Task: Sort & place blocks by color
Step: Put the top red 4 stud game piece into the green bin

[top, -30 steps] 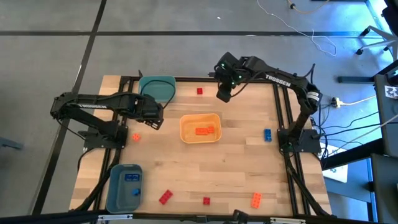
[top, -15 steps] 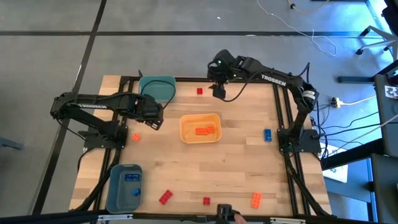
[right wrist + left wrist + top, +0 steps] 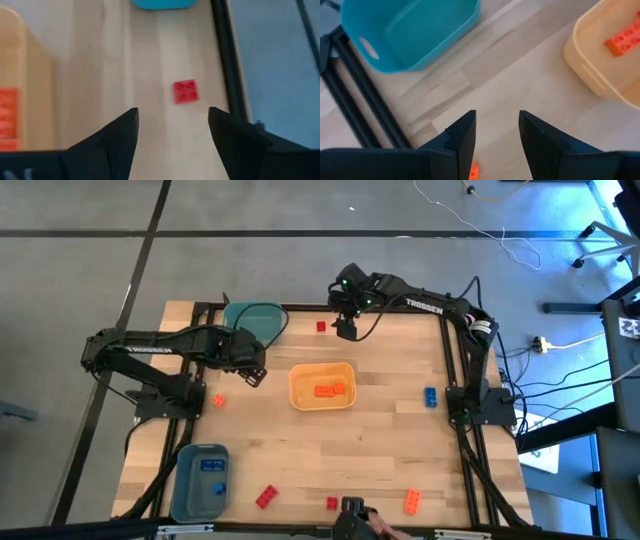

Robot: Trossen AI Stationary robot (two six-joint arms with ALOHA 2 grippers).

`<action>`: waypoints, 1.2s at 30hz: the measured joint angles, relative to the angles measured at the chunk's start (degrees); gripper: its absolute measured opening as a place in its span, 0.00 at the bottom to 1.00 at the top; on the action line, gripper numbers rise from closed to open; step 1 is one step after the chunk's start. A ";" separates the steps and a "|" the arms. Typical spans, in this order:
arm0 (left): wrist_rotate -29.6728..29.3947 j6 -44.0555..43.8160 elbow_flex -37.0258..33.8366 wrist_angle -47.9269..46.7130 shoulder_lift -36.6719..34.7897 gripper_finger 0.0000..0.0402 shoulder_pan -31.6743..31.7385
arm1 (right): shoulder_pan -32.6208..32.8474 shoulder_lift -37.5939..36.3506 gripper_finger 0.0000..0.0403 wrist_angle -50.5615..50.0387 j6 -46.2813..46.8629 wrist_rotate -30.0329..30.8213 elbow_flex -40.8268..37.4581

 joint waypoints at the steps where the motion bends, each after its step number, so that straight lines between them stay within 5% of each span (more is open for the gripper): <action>1: 0.31 0.40 0.00 0.86 0.00 0.35 0.61 | -0.37 0.56 0.60 0.69 -1.28 -0.02 0.00; 7: 2.72 0.48 0.00 6.15 0.02 0.35 5.00 | -3.70 3.60 0.60 6.85 -3.02 -0.50 0.01; 15: 3.50 2.56 0.00 9.41 0.02 0.35 10.23 | -5.59 9.25 0.60 7.50 -2.66 -8.27 7.69; 20: 3.72 3.07 0.00 11.01 0.02 0.35 12.37 | -5.47 16.22 0.60 0.67 -2.82 -12.91 15.44; 36: 6.54 3.47 0.00 11.42 0.02 0.35 14.38 | -4.98 29.22 0.60 -15.84 -9.41 -10.99 32.60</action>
